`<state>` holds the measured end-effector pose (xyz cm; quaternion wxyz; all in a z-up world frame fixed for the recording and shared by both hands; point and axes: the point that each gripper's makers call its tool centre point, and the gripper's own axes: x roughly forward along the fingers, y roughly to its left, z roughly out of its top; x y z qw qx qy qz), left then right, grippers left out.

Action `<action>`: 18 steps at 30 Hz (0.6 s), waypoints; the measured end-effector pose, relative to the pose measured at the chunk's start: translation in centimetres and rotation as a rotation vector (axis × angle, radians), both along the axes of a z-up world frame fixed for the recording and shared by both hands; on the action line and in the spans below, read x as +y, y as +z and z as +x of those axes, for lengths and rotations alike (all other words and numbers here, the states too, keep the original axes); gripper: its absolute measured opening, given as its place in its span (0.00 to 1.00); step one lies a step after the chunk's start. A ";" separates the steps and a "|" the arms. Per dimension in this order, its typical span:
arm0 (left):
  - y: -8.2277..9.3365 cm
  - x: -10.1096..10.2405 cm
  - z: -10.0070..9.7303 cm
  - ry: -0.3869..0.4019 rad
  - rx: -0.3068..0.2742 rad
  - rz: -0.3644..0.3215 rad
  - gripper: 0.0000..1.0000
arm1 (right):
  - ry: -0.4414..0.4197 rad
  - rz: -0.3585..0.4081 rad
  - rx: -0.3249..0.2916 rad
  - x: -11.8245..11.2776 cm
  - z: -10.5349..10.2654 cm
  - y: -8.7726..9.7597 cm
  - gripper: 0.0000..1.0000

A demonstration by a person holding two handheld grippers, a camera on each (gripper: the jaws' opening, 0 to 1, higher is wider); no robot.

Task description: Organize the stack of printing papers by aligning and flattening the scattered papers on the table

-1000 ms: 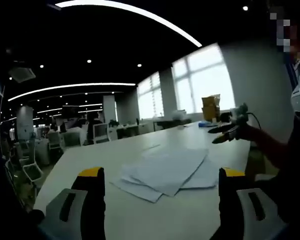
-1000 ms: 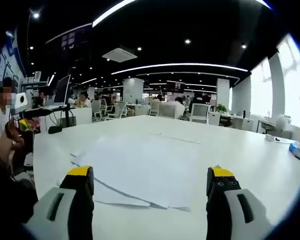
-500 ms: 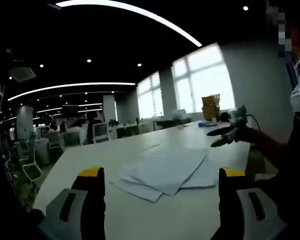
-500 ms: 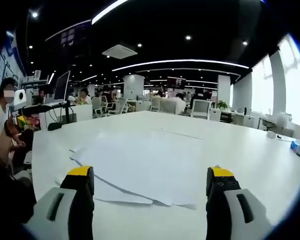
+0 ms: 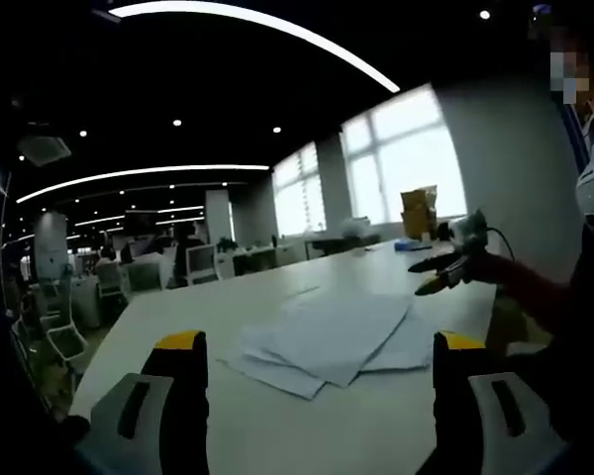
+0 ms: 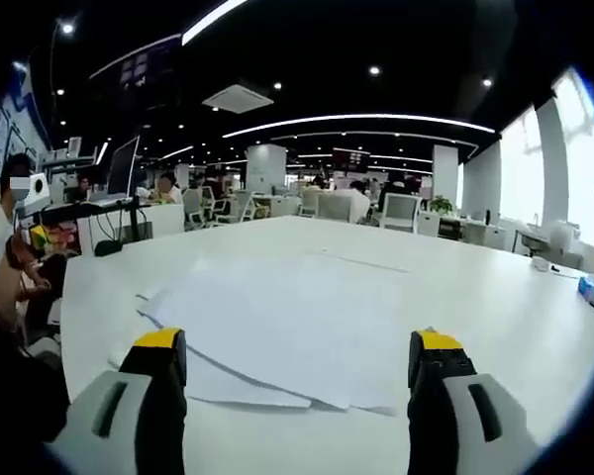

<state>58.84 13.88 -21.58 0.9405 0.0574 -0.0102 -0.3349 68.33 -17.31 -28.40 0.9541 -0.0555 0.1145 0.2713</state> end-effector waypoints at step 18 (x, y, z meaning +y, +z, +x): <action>0.2 -0.2 -0.1 -0.003 -0.004 0.005 0.97 | 0.009 0.038 0.021 0.4 0.5 -0.7 0.88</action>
